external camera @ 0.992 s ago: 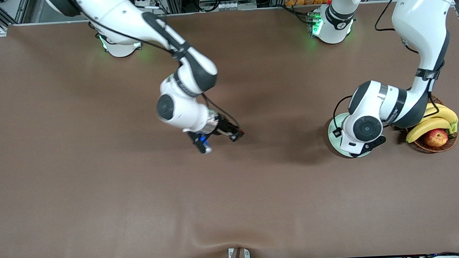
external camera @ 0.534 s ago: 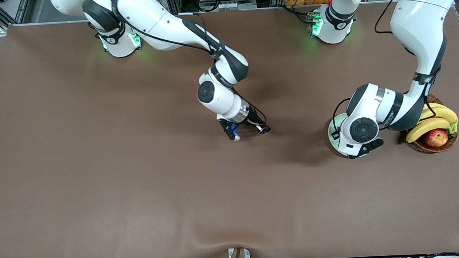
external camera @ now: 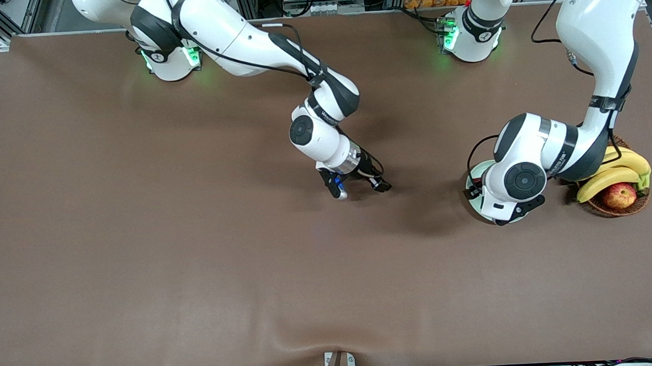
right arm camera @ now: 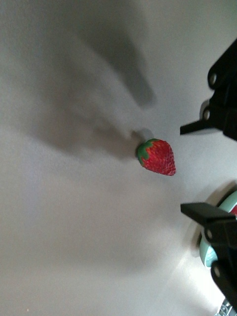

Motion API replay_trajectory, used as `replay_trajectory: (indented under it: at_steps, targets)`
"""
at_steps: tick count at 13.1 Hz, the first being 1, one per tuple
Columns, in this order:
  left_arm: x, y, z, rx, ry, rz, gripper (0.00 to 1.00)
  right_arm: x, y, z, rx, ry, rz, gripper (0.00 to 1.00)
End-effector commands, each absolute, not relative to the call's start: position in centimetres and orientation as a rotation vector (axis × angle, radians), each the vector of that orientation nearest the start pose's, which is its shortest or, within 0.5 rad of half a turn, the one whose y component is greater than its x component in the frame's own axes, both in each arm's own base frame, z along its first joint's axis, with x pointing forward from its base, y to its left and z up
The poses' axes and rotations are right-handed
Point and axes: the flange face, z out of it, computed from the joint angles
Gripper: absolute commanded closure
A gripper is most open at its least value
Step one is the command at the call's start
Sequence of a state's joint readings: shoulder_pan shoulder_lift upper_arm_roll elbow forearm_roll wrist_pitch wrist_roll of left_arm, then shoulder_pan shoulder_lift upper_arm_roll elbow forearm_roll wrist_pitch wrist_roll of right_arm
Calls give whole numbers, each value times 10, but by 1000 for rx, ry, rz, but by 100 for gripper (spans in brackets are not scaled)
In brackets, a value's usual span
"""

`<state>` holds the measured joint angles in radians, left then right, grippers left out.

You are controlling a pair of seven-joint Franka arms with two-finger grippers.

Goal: Collect all strawberries into plate
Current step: 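Release the strawberry on the plate while the right gripper sets one mid-table, then grasp the third strawberry with the left gripper while the right arm retracts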

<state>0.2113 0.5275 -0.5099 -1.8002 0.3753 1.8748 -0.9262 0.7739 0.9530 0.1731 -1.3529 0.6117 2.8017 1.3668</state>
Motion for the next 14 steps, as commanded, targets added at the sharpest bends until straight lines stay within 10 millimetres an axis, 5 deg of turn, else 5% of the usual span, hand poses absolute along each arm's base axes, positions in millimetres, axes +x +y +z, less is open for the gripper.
replay_trajectory:
  at_steps: [1, 5, 9, 14]
  targets:
    - [586, -149, 273, -2794, -681, 386, 0, 521, 570, 216, -2217, 1302, 331, 0]
    - [586, -187, 279, -2818, -793, 415, 0, 568, 509, 242, -2391, 1354, 406, 0]
    - [586, -249, 275, -2779, -980, 347, 0, 624, 432, 308, -2451, 1195, 439, 0]
    - [586, -302, 255, -2813, -1264, 221, 0, 658, 319, 345, -2534, 1055, 593, 0]
